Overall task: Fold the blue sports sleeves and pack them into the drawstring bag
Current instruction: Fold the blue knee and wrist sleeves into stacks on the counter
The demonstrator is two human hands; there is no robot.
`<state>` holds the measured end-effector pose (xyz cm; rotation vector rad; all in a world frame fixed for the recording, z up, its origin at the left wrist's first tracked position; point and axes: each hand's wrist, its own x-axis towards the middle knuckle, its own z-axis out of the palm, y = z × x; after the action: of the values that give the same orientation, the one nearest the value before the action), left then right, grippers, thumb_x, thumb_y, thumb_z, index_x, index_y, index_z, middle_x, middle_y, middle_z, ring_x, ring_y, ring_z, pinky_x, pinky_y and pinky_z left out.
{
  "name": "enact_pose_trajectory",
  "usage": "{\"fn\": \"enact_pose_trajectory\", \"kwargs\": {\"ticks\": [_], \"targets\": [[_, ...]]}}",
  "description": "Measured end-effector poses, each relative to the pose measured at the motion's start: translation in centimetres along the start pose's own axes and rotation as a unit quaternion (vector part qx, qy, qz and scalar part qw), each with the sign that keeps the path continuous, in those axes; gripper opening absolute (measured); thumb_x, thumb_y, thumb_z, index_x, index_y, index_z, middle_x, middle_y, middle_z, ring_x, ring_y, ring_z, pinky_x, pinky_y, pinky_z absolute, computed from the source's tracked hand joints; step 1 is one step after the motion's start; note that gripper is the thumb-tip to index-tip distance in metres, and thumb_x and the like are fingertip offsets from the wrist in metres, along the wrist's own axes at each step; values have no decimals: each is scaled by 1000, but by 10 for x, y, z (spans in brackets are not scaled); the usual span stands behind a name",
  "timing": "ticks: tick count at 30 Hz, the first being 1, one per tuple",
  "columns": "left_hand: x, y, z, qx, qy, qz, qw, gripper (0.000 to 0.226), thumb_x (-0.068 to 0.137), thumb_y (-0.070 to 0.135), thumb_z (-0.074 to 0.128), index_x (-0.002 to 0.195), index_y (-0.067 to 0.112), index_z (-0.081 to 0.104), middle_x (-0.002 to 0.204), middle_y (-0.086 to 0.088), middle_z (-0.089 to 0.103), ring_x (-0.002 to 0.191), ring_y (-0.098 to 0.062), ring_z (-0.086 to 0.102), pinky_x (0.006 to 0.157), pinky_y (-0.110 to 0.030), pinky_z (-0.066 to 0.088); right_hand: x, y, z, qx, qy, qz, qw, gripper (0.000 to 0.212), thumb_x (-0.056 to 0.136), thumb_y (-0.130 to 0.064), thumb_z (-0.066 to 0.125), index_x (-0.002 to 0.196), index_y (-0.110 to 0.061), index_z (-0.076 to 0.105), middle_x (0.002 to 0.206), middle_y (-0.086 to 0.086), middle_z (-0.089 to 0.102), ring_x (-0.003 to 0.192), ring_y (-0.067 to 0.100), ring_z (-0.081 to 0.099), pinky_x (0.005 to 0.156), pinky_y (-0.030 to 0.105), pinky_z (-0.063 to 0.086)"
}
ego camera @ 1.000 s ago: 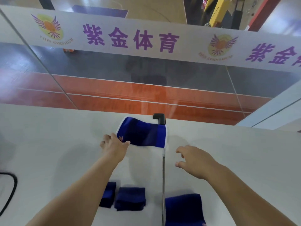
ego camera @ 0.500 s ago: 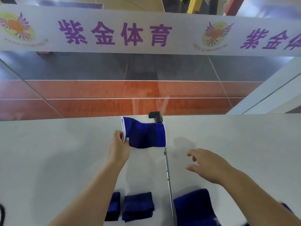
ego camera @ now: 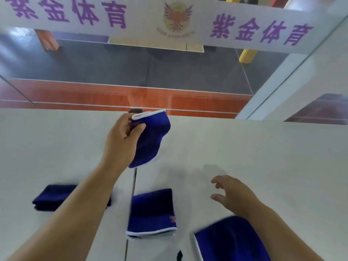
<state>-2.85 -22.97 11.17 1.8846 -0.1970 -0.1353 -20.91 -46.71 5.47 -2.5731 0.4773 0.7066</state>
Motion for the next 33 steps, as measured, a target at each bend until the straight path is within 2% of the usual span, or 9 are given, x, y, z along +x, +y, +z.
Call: {"fn": "enact_pose_trajectory", "kwargs": {"ticks": [6,10,12,17,20,24,28,30,33], "targets": [[-54,35,77,-3,-35,3,999,24,93,16,54,88,40,53,91,12,67,85,-12,64,74,-27,51,-34,79,36,-74,-101,-44,991,70,75,-41,72,136,-29,39,133,-8,39,125,17,34,102,36,34],[-79,49,111,-17,-40,-5,999,25,94,15,53,89,39,51,90,13,65,84,-7,62,71,-21,47,-45,111,47,-92,-72,8,993,32,83,-38,65,104,-25,45,114,-3,47,113,21,44,91,37,37],[-89,56,124,-9,-51,-6,999,23,95,15,52,90,38,52,90,13,65,83,-7,63,71,-21,48,-47,127,48,-67,-50,43,996,22,90,-39,56,104,-23,49,111,-2,51,107,22,48,89,37,42],[-103,59,147,-13,-89,-42,995,10,94,23,52,93,33,54,94,-1,70,90,-22,66,76,-44,57,-50,161,43,18,23,97,995,35,96,-33,44,131,-30,43,119,1,54,104,22,54,86,35,48],[-105,48,158,-37,-120,-102,987,4,91,28,56,88,26,56,95,-12,69,90,-35,65,79,-57,54,-48,174,34,-31,48,62,996,32,98,-21,37,125,-31,52,114,-1,54,102,20,51,87,35,45],[-106,21,174,-60,-166,-212,961,7,95,20,52,91,16,55,89,-9,64,77,-22,60,66,-41,51,-41,172,22,-107,77,43,990,46,90,-2,34,113,-32,61,114,-3,53,106,21,42,82,33,34],[-96,-28,181,5,-185,-256,949,12,90,29,54,96,18,53,104,-22,64,82,-30,61,73,-54,53,-31,161,16,-39,208,60,976,38,90,-5,49,119,-25,62,127,1,51,122,26,38,95,38,32],[-90,-44,180,11,-186,-275,943,9,91,18,56,95,23,50,105,-20,65,92,-33,65,80,-57,53,-31,153,15,-8,200,114,973,37,93,-17,51,130,-24,52,137,3,43,128,25,32,98,38,35],[-83,-53,180,17,-219,-292,931,34,88,-2,57,108,24,45,110,-13,62,104,-32,62,85,-53,54,-34,138,19,39,134,251,958,52,90,-42,56,133,-20,37,138,6,33,123,27,34,89,40,44]]}}
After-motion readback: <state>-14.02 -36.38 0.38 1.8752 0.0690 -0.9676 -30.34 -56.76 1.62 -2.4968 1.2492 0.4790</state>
